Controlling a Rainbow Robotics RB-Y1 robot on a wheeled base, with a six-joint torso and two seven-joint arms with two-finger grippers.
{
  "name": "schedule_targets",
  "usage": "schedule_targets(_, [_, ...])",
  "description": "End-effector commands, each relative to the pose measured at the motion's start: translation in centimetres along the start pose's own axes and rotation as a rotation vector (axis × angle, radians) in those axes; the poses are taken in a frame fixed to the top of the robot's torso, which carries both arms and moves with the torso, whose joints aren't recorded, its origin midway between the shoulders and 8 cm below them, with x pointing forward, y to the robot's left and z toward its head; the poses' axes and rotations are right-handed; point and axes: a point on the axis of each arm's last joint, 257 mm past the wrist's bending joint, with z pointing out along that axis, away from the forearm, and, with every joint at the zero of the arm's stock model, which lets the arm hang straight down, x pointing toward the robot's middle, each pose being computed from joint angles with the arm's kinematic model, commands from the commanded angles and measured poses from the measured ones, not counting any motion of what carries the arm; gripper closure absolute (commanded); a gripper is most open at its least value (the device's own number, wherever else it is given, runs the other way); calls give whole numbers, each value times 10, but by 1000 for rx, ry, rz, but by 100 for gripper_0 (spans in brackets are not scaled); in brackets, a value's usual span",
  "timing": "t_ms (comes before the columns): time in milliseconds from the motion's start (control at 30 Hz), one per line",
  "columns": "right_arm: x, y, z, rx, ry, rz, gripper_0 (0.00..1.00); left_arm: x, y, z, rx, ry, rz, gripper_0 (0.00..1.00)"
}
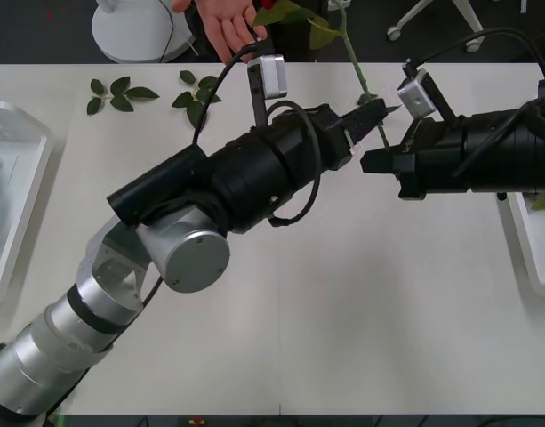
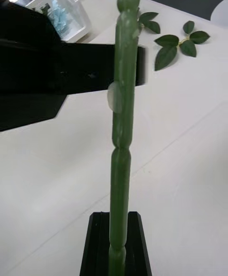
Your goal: Place the red flowers into the right box and the blue flowers into the left box. If a person shows an open palm, hand one flower to the person first, then continue sorting.
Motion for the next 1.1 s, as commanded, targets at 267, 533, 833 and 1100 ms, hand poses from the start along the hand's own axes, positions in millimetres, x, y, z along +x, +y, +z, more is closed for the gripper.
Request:
schedule_targets(267, [-89, -100, -28, 249, -266, 21, 100, -81, -18, -79, -109, 162, 98, 0])
schedule_targets(533, [-142, -144, -25, 381, -362, -62, 100, -82, -12, -143, -115, 279, 242, 0])
schedule_targets(833, [-196, -170, -11, 521, -459, -177, 100, -72, 11, -206, 82, 415, 332, 0])
schedule_targets(1100, [-226, -179, 4, 612, -513, -247, 100, -70, 33, -247, 222, 466, 365, 0])
